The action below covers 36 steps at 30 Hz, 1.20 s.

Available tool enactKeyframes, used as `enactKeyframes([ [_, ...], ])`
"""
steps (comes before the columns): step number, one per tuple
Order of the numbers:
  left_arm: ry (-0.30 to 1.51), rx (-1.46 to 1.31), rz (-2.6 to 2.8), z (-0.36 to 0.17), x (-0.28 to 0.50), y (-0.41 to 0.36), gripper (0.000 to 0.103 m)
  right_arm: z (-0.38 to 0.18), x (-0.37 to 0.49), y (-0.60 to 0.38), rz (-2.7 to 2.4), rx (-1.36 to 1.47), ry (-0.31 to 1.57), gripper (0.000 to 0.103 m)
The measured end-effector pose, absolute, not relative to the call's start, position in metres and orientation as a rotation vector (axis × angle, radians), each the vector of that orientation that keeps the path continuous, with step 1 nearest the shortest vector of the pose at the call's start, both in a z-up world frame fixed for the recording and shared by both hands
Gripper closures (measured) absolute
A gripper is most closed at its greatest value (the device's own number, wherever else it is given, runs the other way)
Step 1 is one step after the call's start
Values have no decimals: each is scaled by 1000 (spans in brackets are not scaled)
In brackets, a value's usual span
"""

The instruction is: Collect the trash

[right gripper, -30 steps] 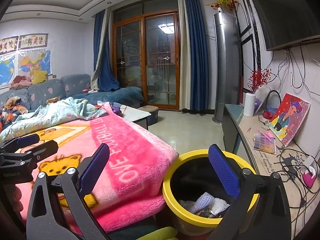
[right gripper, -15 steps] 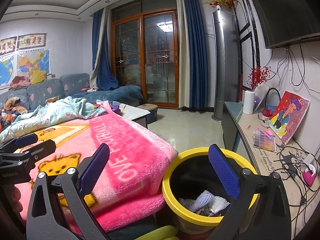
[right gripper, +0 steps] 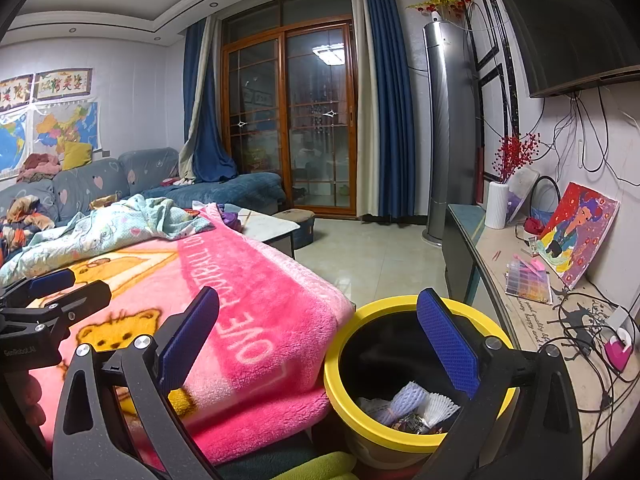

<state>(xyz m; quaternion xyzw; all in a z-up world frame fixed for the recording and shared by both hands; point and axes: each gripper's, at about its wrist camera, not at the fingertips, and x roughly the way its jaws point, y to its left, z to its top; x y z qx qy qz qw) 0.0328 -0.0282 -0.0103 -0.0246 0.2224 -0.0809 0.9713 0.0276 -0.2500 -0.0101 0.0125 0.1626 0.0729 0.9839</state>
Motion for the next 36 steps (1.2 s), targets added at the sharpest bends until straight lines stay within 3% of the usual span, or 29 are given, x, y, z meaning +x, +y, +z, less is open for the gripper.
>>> enactKeyframes([
  [28, 475, -43, -132, -10, 36, -30, 11, 2, 35, -256, 137, 39, 323, 7],
  [36, 472, -139, -17, -3, 29, 31, 11, 16, 56, -195, 290, 52, 363, 7],
])
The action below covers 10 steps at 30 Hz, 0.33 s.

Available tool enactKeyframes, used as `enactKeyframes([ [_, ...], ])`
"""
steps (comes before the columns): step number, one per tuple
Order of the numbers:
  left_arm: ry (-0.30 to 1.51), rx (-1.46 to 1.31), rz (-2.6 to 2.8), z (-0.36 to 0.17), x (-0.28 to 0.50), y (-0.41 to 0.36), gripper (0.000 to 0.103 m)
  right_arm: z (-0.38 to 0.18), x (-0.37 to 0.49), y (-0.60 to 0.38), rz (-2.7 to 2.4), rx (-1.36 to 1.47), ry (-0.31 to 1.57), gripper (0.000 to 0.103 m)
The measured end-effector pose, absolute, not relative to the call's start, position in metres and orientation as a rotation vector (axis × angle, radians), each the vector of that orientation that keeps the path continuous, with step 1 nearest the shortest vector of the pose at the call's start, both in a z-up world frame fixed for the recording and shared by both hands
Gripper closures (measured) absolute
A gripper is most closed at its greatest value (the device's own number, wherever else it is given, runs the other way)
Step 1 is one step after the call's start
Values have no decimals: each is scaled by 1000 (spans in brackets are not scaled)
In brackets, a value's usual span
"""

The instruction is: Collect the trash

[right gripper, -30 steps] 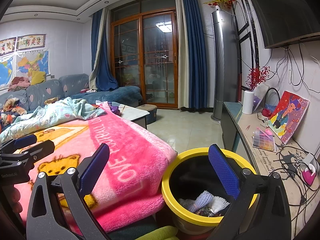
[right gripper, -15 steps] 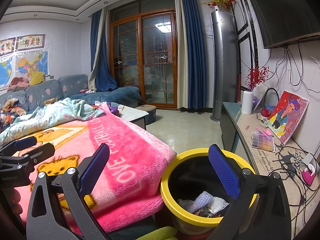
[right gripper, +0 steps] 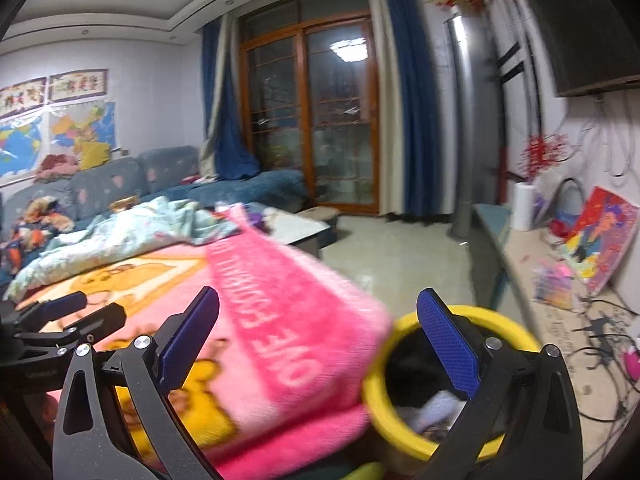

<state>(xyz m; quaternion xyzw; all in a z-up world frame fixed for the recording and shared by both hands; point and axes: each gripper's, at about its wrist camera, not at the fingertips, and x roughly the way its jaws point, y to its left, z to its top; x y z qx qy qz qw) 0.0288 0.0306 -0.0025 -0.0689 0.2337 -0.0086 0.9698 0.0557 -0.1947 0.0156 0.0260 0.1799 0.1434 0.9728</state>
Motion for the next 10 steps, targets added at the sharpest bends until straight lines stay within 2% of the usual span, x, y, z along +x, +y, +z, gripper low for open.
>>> enactKeyframes([
  [5, 531, -201, 281, -7, 5, 141, 11, 15, 78, -68, 572, -30, 496, 7],
  [10, 755, -282, 703, -48, -15, 285, 11, -21, 82, 84, 820, -169, 757, 7],
])
